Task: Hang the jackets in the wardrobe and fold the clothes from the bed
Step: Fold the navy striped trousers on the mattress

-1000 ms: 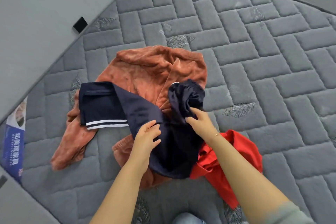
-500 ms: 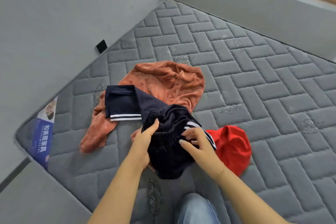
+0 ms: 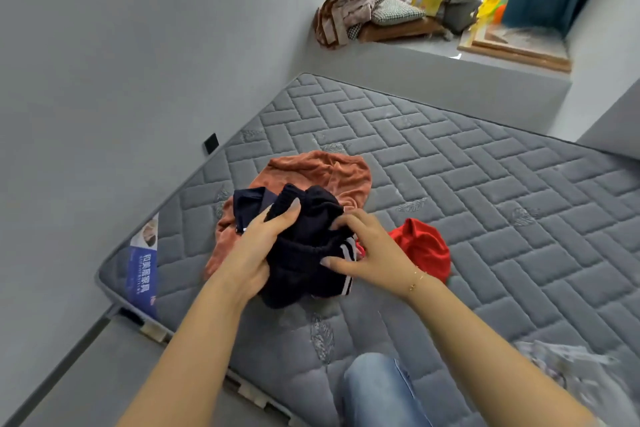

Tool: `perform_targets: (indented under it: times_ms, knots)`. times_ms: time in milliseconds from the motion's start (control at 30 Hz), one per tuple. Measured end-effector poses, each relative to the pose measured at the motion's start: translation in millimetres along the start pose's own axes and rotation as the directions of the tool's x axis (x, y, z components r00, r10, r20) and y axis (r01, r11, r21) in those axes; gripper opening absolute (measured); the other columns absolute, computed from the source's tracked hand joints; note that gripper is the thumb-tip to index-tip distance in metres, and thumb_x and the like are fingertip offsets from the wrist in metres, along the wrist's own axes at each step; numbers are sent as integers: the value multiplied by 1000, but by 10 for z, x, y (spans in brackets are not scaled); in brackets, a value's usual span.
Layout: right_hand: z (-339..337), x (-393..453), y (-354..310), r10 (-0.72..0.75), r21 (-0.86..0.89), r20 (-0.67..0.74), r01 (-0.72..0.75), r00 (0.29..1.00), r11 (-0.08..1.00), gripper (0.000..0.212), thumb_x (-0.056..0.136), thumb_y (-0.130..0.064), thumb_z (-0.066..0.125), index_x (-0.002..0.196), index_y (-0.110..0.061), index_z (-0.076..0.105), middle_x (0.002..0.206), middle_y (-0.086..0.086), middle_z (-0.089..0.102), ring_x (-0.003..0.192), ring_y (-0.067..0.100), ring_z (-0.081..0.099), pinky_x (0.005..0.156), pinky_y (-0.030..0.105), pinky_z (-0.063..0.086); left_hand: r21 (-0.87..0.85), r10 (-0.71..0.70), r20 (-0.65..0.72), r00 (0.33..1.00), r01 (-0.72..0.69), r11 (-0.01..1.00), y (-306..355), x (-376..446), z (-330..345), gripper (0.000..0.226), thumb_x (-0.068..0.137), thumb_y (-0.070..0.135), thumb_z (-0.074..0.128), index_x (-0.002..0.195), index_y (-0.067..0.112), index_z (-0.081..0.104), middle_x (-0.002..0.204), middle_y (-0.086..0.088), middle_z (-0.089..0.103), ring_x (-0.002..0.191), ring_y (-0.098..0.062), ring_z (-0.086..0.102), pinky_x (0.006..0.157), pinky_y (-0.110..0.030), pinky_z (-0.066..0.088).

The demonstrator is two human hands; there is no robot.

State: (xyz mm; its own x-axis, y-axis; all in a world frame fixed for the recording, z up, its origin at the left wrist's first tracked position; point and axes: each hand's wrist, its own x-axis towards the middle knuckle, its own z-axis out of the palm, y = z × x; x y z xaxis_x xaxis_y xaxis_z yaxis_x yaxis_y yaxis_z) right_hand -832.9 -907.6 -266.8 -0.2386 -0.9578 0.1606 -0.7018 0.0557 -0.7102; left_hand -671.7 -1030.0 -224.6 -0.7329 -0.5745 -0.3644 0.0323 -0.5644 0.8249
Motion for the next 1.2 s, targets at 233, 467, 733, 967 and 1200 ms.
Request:
perform_targets:
  times_ms: [233, 467, 733, 967, 1200]
  knots:
    - [-38, -569, -463, 72, 24, 143, -76, 987, 997, 36, 85, -23, 70, 70, -31, 38, 62, -13, 44, 61, 7, 41, 58, 29, 31, -130, 229, -327, 917, -283, 950, 246, -583, 247, 38, 90, 25, 65, 123, 8, 61, 114, -11, 70, 105, -26, 68, 81, -37, 59]
    - [-199, -910, -866, 74, 195, 20, -77, 997, 978, 21, 70, -20, 64, 83, -25, 48, 74, -4, 55, 69, 17, 49, 70, 40, 44, -113, 186, -789, 586, -437, 893, 63, -1467, 3, 49, 93, 23, 65, 137, 9, 47, 128, -10, 61, 111, -24, 63, 72, -32, 57]
    - [-591, -1366, -1493, -148, 429, -35, 149, 988, 891, 8, 89, -12, 70, 97, -10, 70, 89, -1, 71, 86, 7, 64, 81, 26, 50, 213, 431, -848, 309, -547, 810, -279, -3002, 235, 24, 93, 10, 58, 111, 25, 60, 106, -3, 62, 78, -6, 65, 65, -22, 55]
    - [-727, -1640, -2549, -127, 696, -84, 149, 988, 702, 19, 92, -8, 66, 110, -4, 69, 107, 12, 73, 101, 21, 68, 94, 33, 54, 380, 644, -498, 581, -521, 764, 105, -4436, 273, 72, 61, 27, 91, 124, 15, 58, 107, 2, 72, 102, -11, 69, 81, -18, 53]
    - [-553, -1835, -3421, -189, 696, -140, 233, 972, 679, 16, 91, -10, 67, 105, -3, 70, 103, 13, 73, 99, 24, 68, 91, 33, 55, 708, 673, -505, 540, -187, 681, 119, -5415, -88, 48, 73, 53, 70, 90, 8, 68, 75, 3, 67, 74, -13, 70, 75, -27, 60]
